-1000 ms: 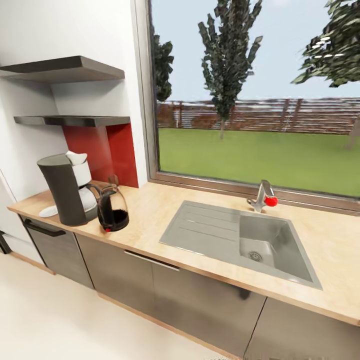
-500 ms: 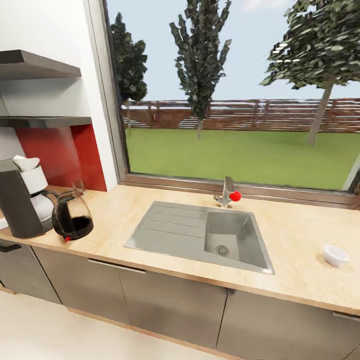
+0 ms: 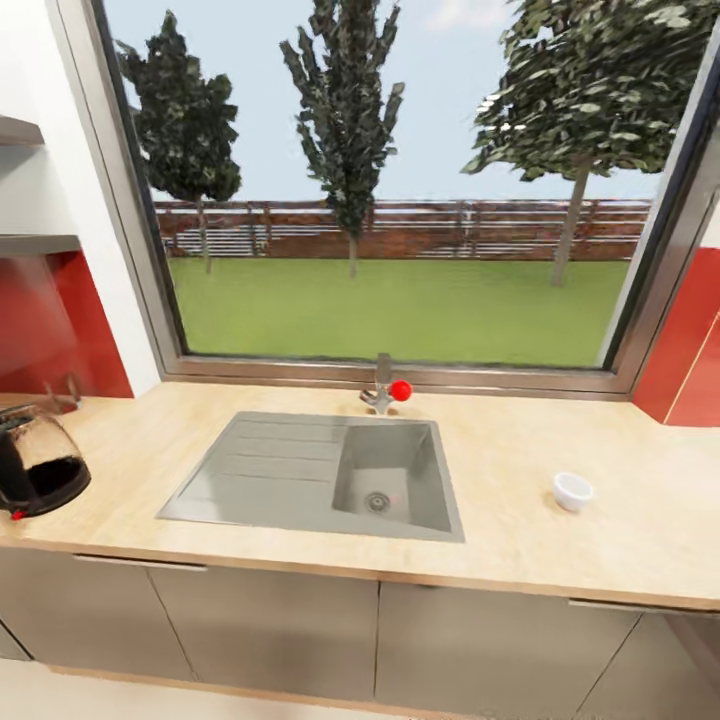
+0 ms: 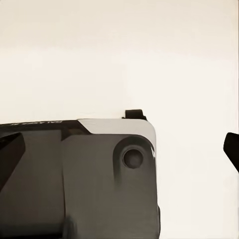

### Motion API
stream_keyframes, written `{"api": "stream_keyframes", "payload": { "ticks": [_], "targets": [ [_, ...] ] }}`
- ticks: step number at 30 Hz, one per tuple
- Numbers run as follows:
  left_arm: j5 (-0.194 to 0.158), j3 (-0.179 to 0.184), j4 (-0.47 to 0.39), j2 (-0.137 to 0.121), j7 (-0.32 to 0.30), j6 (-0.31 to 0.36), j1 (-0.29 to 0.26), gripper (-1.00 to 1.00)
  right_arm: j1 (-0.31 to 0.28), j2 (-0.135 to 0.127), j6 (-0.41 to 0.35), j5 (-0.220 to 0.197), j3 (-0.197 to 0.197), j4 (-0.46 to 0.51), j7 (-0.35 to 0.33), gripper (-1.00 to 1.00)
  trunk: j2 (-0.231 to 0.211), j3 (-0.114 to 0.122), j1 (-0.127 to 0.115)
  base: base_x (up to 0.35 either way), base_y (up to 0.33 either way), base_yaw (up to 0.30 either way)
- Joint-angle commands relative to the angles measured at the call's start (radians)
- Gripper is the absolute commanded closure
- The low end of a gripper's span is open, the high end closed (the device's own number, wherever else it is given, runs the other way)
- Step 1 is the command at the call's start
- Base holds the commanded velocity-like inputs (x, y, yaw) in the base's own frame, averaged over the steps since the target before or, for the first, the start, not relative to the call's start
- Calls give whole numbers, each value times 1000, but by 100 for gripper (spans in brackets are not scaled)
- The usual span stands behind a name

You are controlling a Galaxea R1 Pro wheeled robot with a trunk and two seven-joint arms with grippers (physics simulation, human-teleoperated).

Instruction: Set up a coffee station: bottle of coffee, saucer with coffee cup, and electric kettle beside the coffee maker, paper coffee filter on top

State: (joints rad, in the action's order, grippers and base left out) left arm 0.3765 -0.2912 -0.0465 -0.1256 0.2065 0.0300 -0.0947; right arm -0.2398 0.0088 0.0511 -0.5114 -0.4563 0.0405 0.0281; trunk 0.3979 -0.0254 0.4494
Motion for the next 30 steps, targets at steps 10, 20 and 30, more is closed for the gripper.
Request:
{"api": "stream_keyframes", "payload": {
  "ticks": [10,20,30],
  "targets": [
    [8,-8,13,0,5,4,0,-100,-1,3,3,-9,-8,-1,3,-100,2,-2,1,-17,-274,-266],
    [7,-11,12,0,6,2,0,-100,-1,4,3,-10,-6,-1,4,-100,2,-2,1,-162,-252,-209],
    [7,-13,14,-12,7,3,9,-100,-1,7,3,-9,-6,1,5,-100,2,-2,1,-78,-171,-7]
  ]
}}
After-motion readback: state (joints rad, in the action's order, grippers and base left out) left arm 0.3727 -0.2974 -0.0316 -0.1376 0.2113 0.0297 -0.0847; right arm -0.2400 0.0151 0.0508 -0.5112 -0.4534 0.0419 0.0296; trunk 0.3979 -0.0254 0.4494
